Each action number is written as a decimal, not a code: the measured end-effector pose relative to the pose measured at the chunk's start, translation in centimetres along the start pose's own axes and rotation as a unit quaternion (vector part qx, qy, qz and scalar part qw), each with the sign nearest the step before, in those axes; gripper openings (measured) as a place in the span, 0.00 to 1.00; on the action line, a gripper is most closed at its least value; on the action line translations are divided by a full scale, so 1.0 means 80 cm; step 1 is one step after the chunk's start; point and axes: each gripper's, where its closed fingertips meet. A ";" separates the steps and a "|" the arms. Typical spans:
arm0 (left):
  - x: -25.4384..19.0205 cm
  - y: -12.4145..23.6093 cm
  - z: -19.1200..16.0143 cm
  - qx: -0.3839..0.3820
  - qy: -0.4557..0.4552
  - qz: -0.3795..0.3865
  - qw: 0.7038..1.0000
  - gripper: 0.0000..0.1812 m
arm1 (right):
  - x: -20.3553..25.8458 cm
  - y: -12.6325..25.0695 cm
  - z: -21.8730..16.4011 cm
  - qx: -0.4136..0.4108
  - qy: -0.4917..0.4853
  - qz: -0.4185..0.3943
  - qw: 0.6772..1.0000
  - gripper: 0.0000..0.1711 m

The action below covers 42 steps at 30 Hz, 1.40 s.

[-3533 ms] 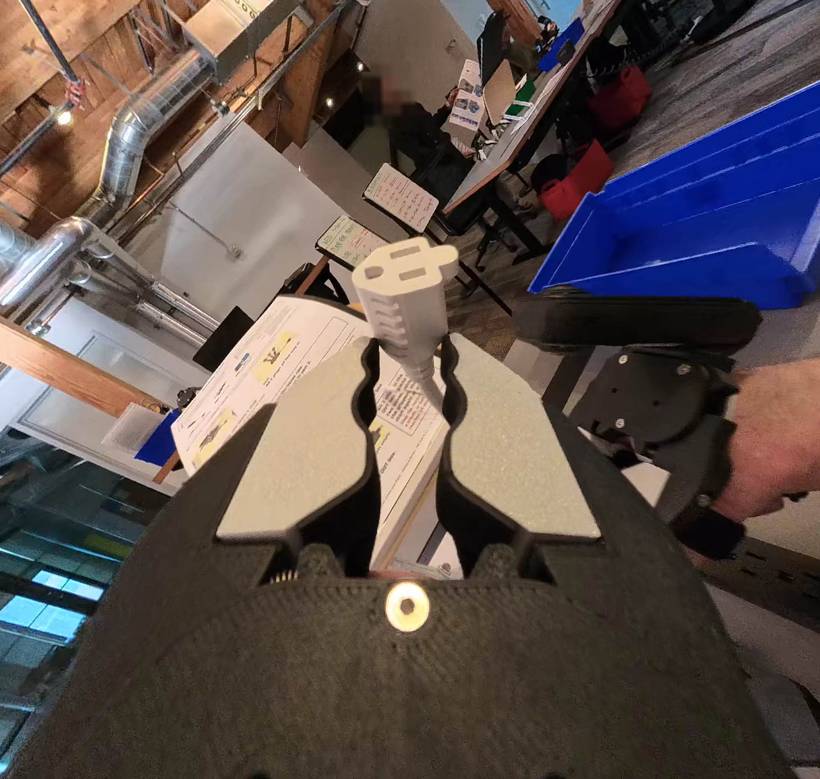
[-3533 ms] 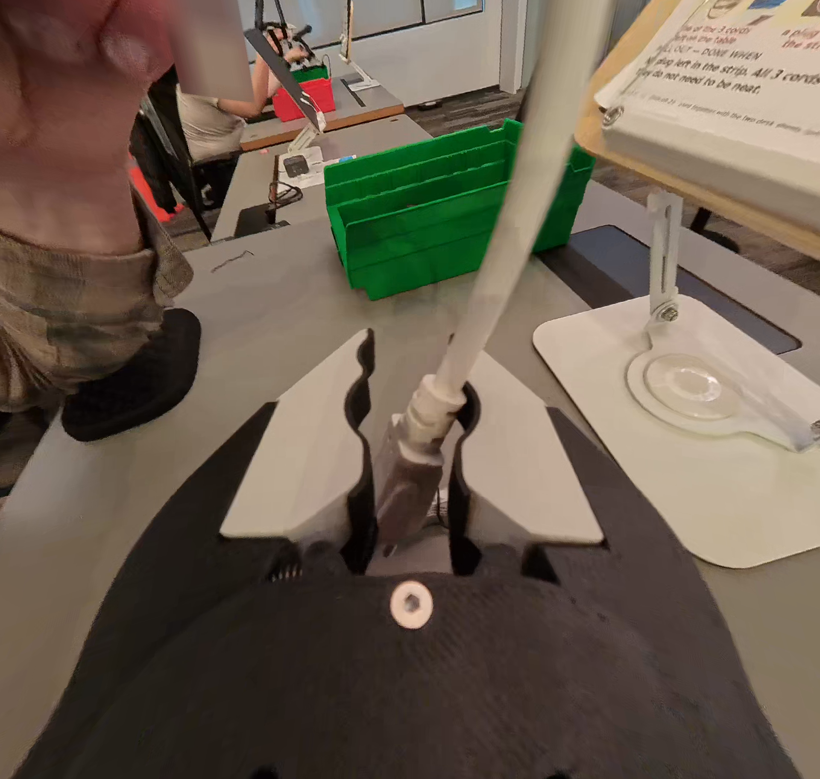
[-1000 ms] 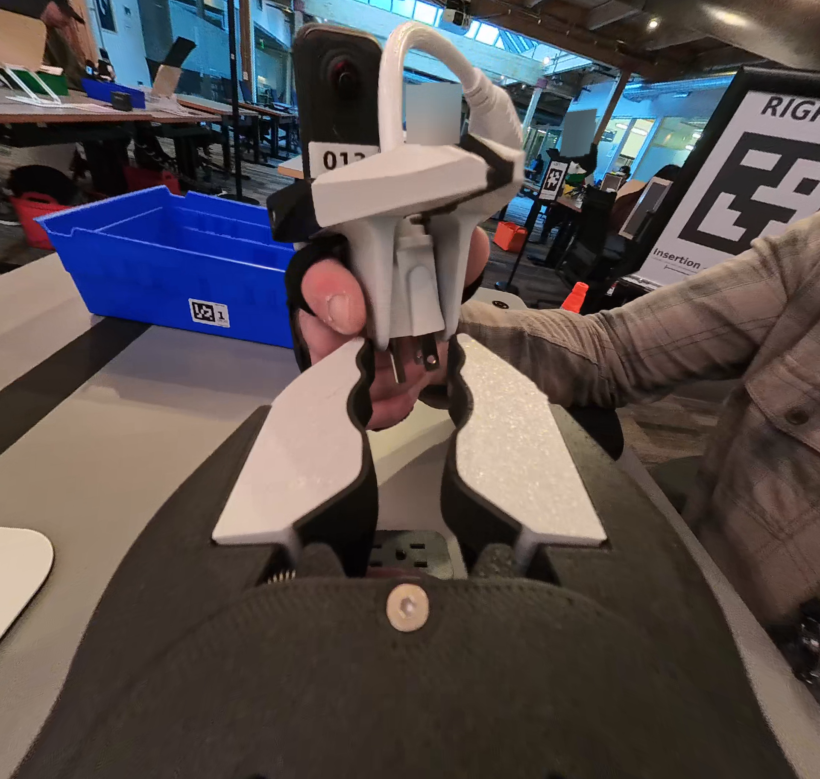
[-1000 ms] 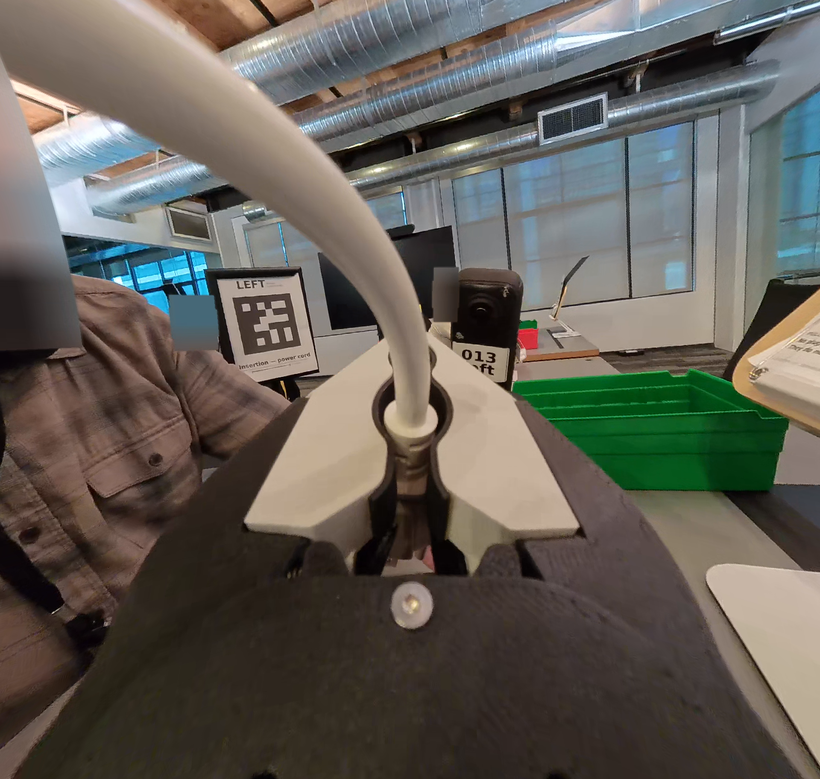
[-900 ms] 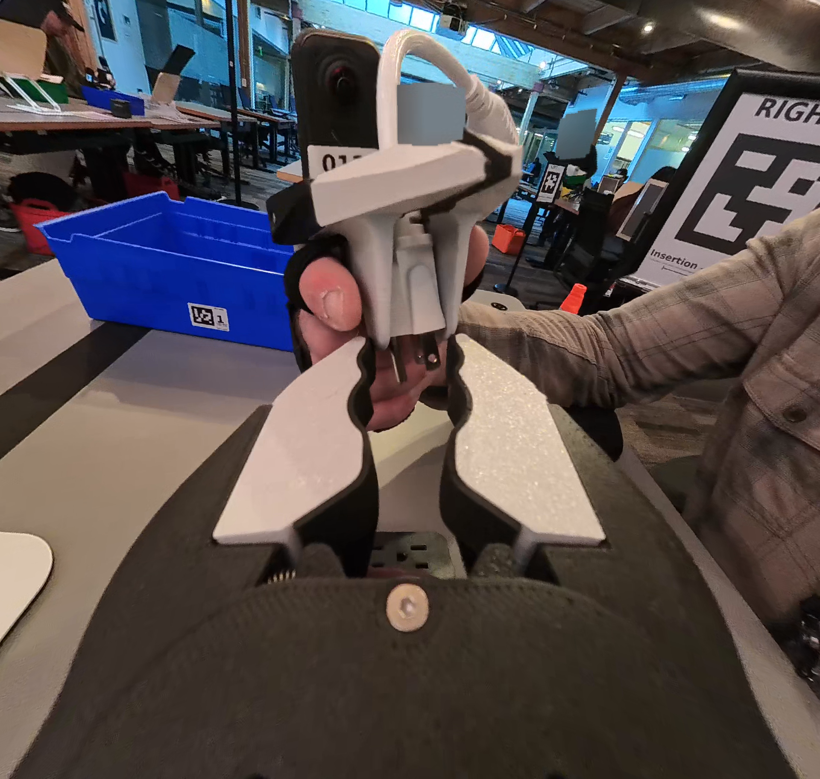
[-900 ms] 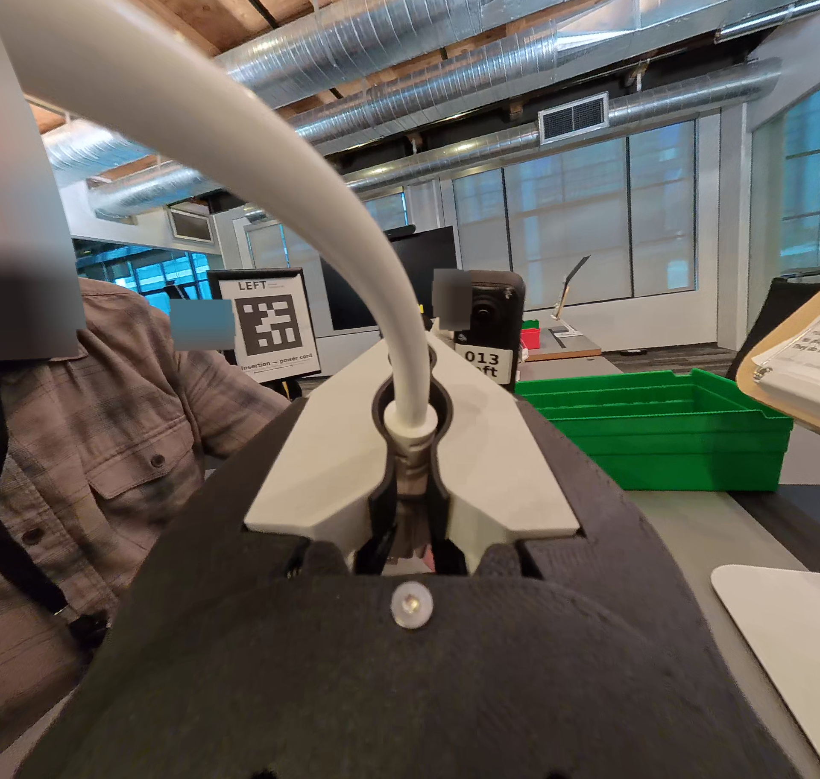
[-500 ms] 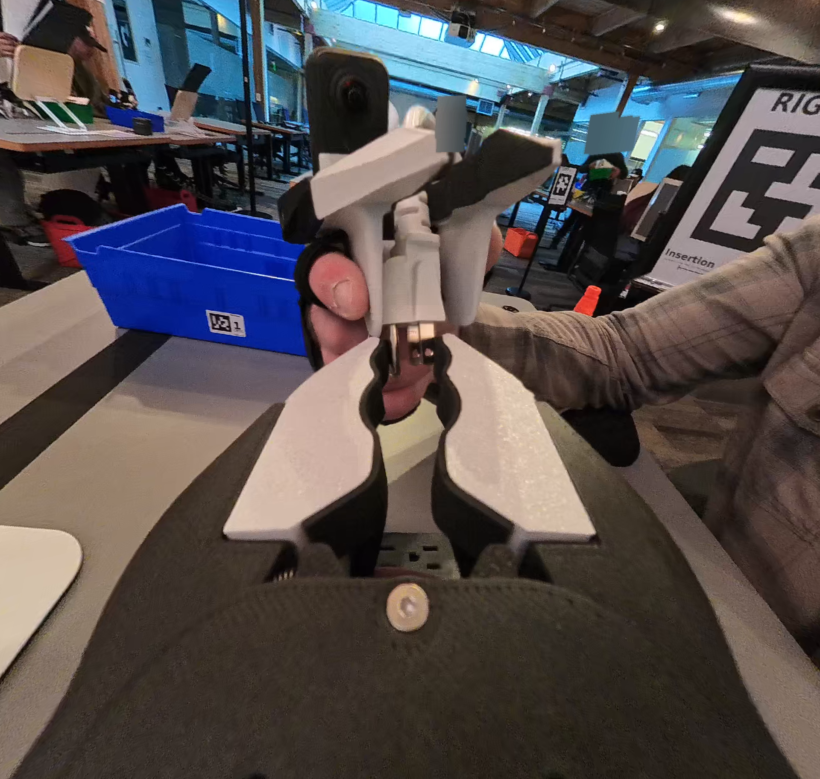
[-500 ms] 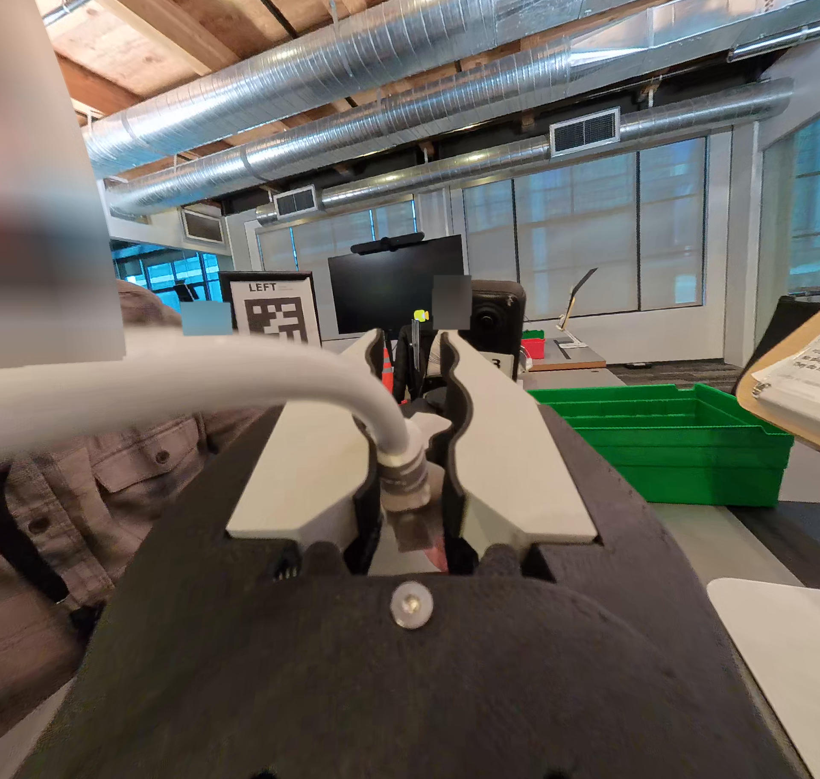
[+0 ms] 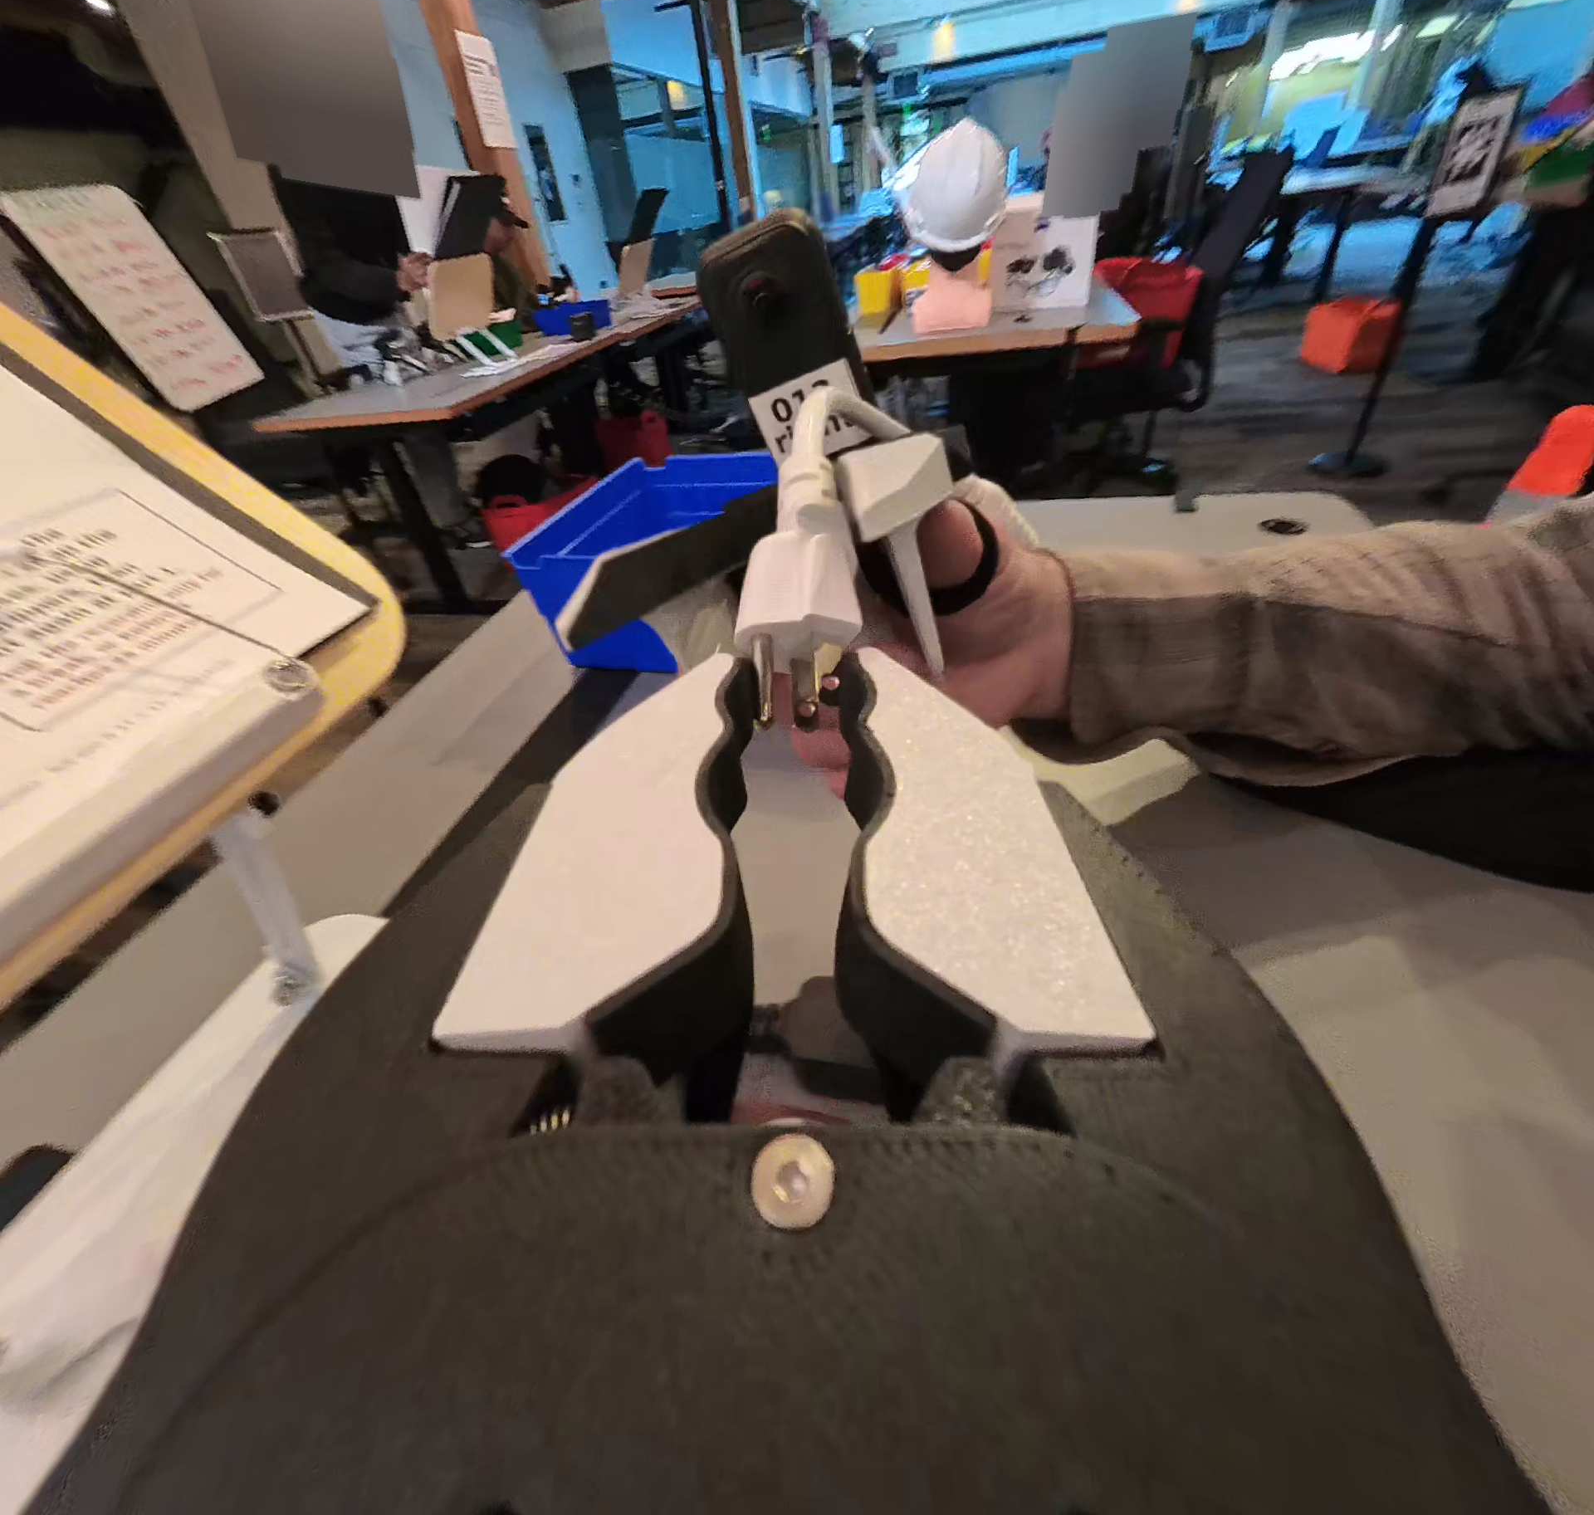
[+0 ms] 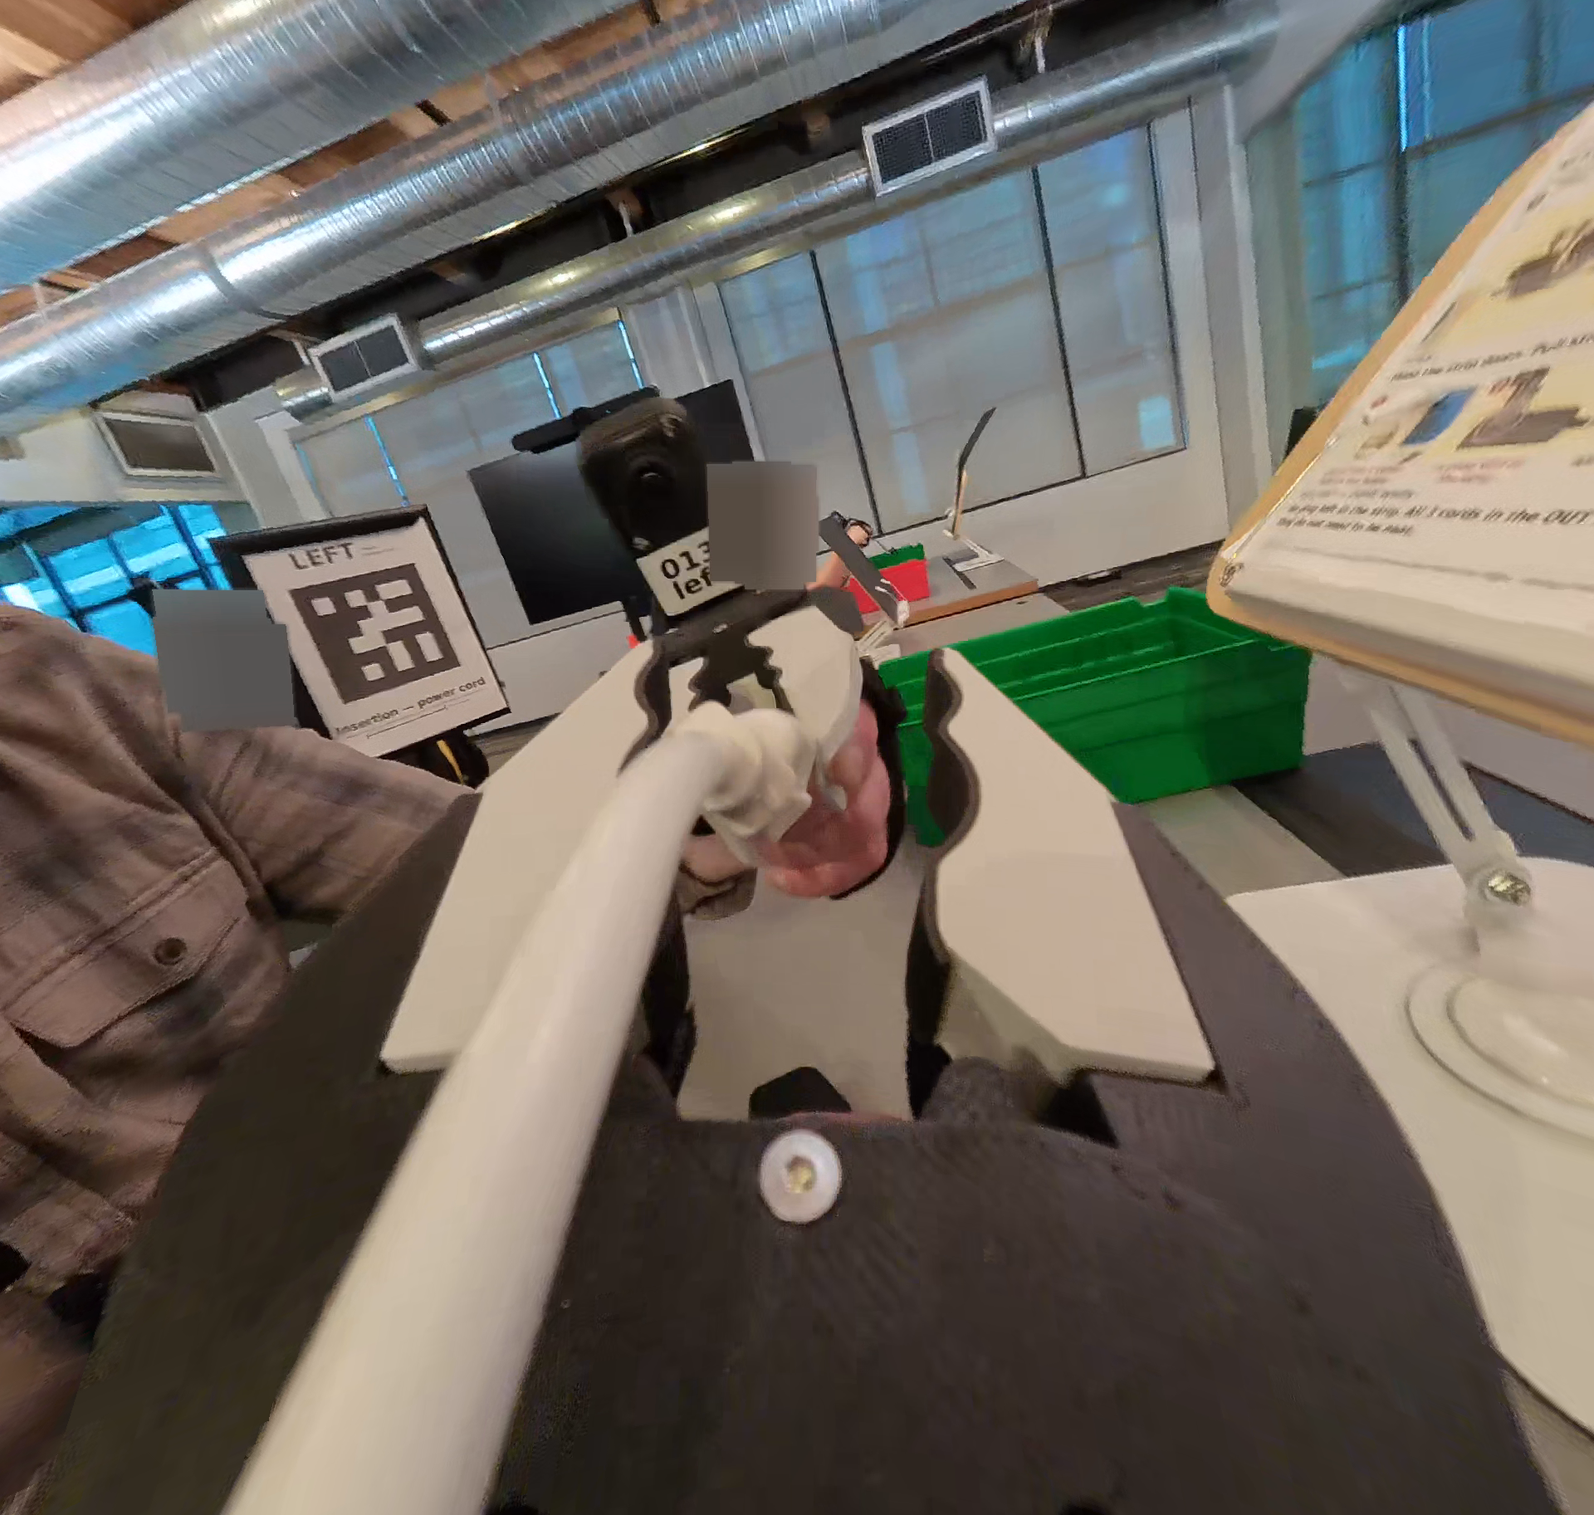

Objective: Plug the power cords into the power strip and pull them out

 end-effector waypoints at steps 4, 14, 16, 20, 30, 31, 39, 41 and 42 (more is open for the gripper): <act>0.011 0.008 0.004 0.037 -0.087 0.047 0.994 0.10 | -0.008 -0.002 -0.009 0.012 -0.056 0.009 0.998 0.35; 0.024 0.025 0.016 0.086 -0.199 0.106 0.970 0.10 | -0.029 -0.018 -0.057 0.080 -0.132 -0.010 0.988 0.48; 0.026 0.027 0.017 0.088 -0.205 0.110 0.969 0.10 | -0.028 -0.024 -0.077 0.114 -0.137 -0.014 0.984 0.56; 0.032 0.034 0.021 0.090 -0.207 0.118 0.967 0.10 | -0.006 -0.029 -0.129 0.216 -0.154 0.029 0.964 0.66; 0.050 0.056 0.047 0.085 -0.229 0.172 0.954 0.10 | 0.038 0.015 -0.246 0.508 -0.057 0.046 0.858 0.62; 0.054 0.060 0.049 0.085 -0.232 0.180 0.952 0.10 | 0.042 0.018 -0.249 0.522 -0.042 0.048 0.851 0.61; 0.061 0.081 0.067 0.066 -0.243 0.191 0.949 0.03 | 0.125 0.006 -0.162 0.416 0.050 0.177 0.891 0.45; 0.055 0.076 0.056 0.097 -0.263 0.172 0.944 0.03 | 0.134 0.006 -0.115 0.345 0.047 0.187 0.919 0.38; 0.052 0.071 0.050 0.110 -0.271 0.166 0.942 0.02 | 0.132 0.011 -0.104 0.332 0.049 0.182 0.924 0.36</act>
Point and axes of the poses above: each gripper's, where its closed fingertips meet, y back along the fingers, z out of its top, x = y × z across the jaws, and after that the axes turned 8 degrees about -y, right-handed
